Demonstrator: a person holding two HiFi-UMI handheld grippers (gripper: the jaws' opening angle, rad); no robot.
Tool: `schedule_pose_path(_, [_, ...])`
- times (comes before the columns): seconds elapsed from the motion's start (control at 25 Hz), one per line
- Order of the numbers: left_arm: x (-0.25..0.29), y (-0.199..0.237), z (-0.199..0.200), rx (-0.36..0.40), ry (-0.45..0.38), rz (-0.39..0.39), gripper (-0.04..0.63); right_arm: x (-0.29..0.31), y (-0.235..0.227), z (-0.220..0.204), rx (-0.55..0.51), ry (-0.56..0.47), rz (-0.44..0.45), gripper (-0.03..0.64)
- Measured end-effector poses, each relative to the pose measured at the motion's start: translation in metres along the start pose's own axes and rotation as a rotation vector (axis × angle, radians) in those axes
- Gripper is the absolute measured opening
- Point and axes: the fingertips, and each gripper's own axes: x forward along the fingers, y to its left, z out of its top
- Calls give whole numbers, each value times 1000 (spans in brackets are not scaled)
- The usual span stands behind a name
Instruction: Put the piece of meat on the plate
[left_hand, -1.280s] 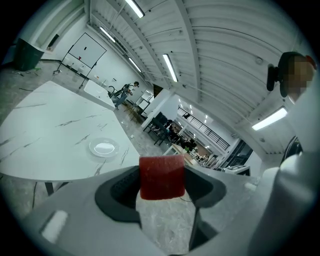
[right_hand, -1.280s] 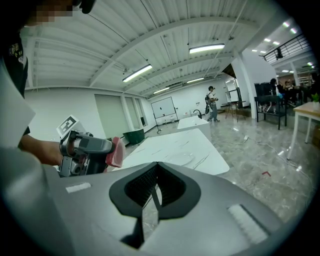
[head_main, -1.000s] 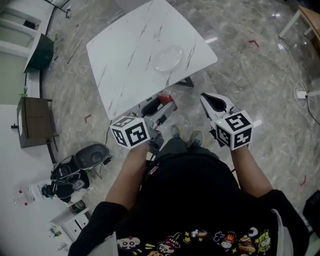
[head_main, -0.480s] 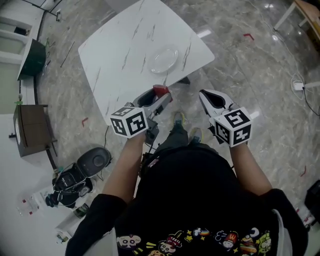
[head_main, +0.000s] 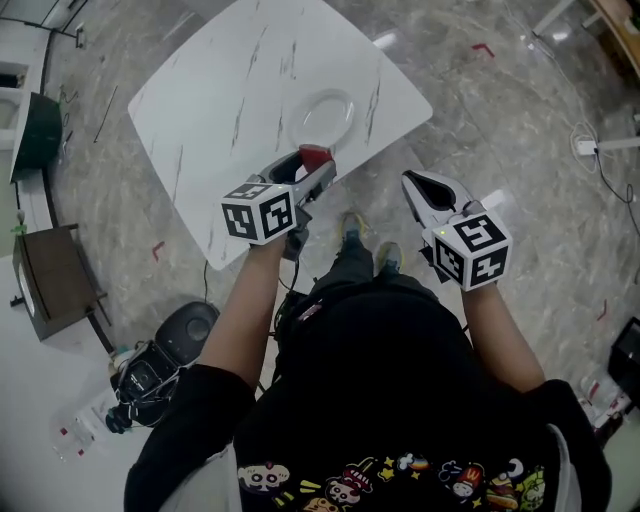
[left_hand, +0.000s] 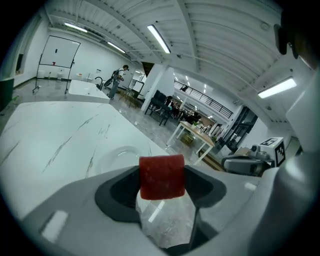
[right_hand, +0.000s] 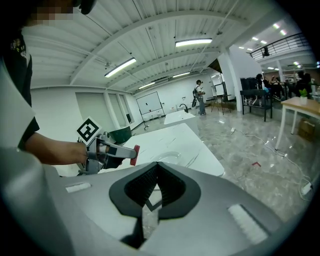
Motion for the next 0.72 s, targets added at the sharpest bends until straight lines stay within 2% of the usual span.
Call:
schedule_pose_path(0.2, [30, 35, 9, 45, 97, -2, 273, 13, -8, 4, 43, 20, -51, 23])
schedule_pose_path(0.72, [114, 99, -3, 347, 347, 68, 272, 11, -35, -23, 156, 70, -173, 23])
